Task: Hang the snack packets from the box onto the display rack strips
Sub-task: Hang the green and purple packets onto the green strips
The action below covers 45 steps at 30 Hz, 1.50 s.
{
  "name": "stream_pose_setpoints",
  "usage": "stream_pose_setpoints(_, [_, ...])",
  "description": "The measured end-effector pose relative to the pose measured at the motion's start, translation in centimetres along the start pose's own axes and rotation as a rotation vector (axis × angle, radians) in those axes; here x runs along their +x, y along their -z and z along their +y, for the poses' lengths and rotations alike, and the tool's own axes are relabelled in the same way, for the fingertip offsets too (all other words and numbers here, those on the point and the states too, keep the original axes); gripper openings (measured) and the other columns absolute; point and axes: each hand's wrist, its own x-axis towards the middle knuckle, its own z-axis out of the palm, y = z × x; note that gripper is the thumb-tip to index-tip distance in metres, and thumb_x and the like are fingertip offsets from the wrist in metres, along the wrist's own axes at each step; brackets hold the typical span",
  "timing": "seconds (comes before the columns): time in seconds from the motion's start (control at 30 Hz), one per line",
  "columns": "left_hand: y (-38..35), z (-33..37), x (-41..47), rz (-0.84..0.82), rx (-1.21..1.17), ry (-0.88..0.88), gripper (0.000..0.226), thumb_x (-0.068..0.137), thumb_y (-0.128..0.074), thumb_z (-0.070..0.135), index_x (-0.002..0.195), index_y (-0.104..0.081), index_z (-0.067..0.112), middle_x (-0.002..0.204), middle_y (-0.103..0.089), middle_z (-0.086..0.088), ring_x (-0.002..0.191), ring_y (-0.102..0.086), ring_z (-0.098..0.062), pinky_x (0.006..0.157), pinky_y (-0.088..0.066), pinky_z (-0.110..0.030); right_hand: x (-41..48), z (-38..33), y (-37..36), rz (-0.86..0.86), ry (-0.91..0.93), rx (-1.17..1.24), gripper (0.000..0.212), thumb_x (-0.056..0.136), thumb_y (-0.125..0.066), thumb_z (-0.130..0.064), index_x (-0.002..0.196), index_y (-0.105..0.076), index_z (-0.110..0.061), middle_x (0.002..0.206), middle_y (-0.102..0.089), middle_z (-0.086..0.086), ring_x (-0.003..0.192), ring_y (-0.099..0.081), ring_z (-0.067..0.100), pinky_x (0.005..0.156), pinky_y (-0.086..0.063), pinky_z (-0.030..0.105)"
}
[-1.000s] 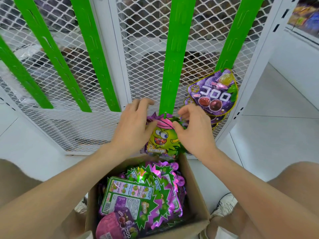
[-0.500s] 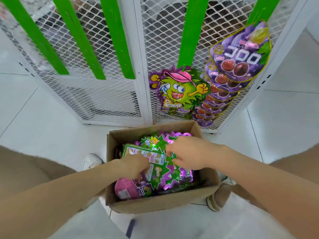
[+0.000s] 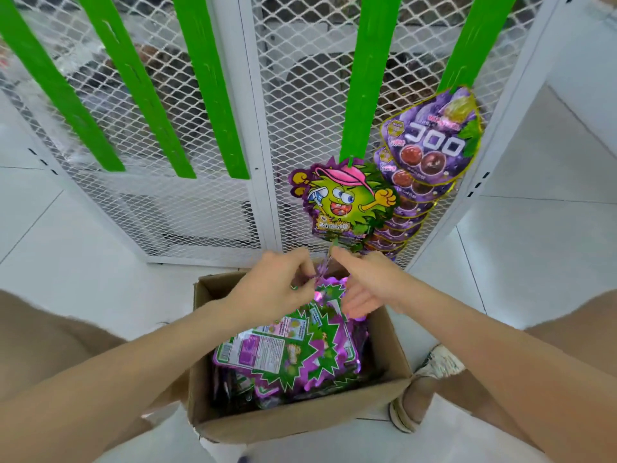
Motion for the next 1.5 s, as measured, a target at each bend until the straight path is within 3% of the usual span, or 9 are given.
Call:
stream_pose_setpoints(0.1, [-0.7,2.0,-0.3,0.03,0.161,-0.134,0.012,0.094,-0.071,0.026,0.097,-0.06,0.023,0.079,-0.071,0.005,0.069,-0.066,-0.017,0.066,-0.054,-0.038,-1.2,-0.5,0.9,-0.177,0.086,0.394,0.06,0.098,-0.068,-0.046,0.117,-0.065,0.011,0.099,-0.076,0.03,0.093,-0.077,0.041,0.089,-0.063,0.051])
stream_pose_setpoints(0.27, [-0.2,3.2,0.1,0.126,0.14,-0.269,0.03,0.095,-0.066,0.063,0.097,-0.071,0.033,0.093,-0.075,0.016,0.082,-0.069,-0.002,0.072,-0.058,-0.035,-1.1,0.1,2.1,0.015,0.408,-0.002,0.028,0.098,-0.054,-0.022,0.106,-0.056,0.004,0.084,-0.059,0.033,0.068,-0.055,0.038,0.07,-0.056,0.067])
stream_pose_setpoints(0.47, [2.3,4.9,3.0,0.494,0.071,-0.281,0.021,0.099,-0.073,0.018,0.119,-0.067,0.018,0.115,-0.064,0.007,0.111,-0.062,-0.013,0.097,-0.052,-0.04,-3.1,-1.3,5.7,0.134,0.594,-0.142,0.016,0.101,-0.059,-0.028,0.106,-0.055,-0.013,0.066,-0.04,0.013,0.059,-0.033,0.02,0.057,-0.028,0.039])
stream_pose_setpoints(0.57, [3.9,6.7,4.7,0.367,-0.102,-0.246,0.038,0.102,-0.069,0.027,0.14,-0.062,0.026,0.124,-0.069,0.012,0.119,-0.064,-0.009,0.103,-0.05,-0.036,-4.2,-2.8,6.9,0.15,0.691,-0.143,0.02,0.098,-0.066,-0.037,0.092,-0.069,-0.018,0.068,-0.059,0.016,0.061,-0.049,0.021,0.06,-0.04,0.042])
stream_pose_setpoints(0.67, [4.5,8.6,6.3,0.225,-0.287,-0.175,0.022,0.101,-0.071,0.022,0.122,-0.074,0.028,0.105,-0.079,0.006,0.1,-0.074,-0.014,0.089,-0.058,-0.04,-5.8,-4.5,7.8,0.239,0.762,-0.078,0.012,0.092,-0.078,-0.032,0.09,-0.079,-0.02,0.081,-0.078,-0.004,0.079,-0.071,0.006,0.077,-0.057,0.04])
stream_pose_setpoints(0.93, [5.4,12.4,9.7,0.506,-0.574,0.034,0.013,0.098,-0.073,0.015,0.089,-0.075,0.025,0.084,-0.079,-0.002,0.076,-0.07,-0.015,0.074,-0.058,-0.045,-7.0,-6.1,11.4,0.376,0.699,0.614,0.008,0.098,-0.07,-0.009,0.102,-0.076,-0.011,0.092,-0.081,0.009,0.085,-0.075,0.016,0.081,-0.054,0.032])
stream_pose_setpoints(1.07, [7.0,14.8,13.2,0.408,-0.337,-0.02,0.007,0.09,-0.071,0.019,0.092,-0.075,0.024,0.081,-0.077,0.006,0.076,-0.071,-0.01,0.076,-0.058,-0.034,-6.6,-8.3,13.9,0.574,0.836,0.487,0.006,0.1,-0.07,-0.016,0.102,-0.075,-0.016,0.089,-0.081,0.004,0.084,-0.076,0.015,0.082,-0.061,0.035])
stream_pose_setpoints(1.23, [8.8,20.0,17.4,0.438,-0.17,-0.174,0.05,0.093,-0.059,0.005,0.142,-0.06,0.017,0.126,-0.072,0.006,0.108,-0.069,-0.004,0.102,-0.053,-0.025,-5.4,-11.2,18.0,0.897,0.99,0.202,0.009,0.1,-0.069,-0.024,0.101,-0.077,-0.028,0.083,-0.078,-0.011,0.078,-0.072,0.004,0.078,-0.058,0.032])
stream_pose_setpoints(1.5, [8.5,21.9,21.0,0.459,-0.422,-0.076,0.026,0.092,-0.063,0.008,0.112,-0.072,0.021,0.098,-0.074,0.007,0.092,-0.07,-0.01,0.088,-0.058,-0.033,-3.4,-13.6,19.3,0.985,1.011,0.235,0.017,0.098,-0.069,-0.032,0.113,-0.066,-0.023,0.086,-0.077,-0.006,0.076,-0.073,0.015,0.072,-0.058,0.046])
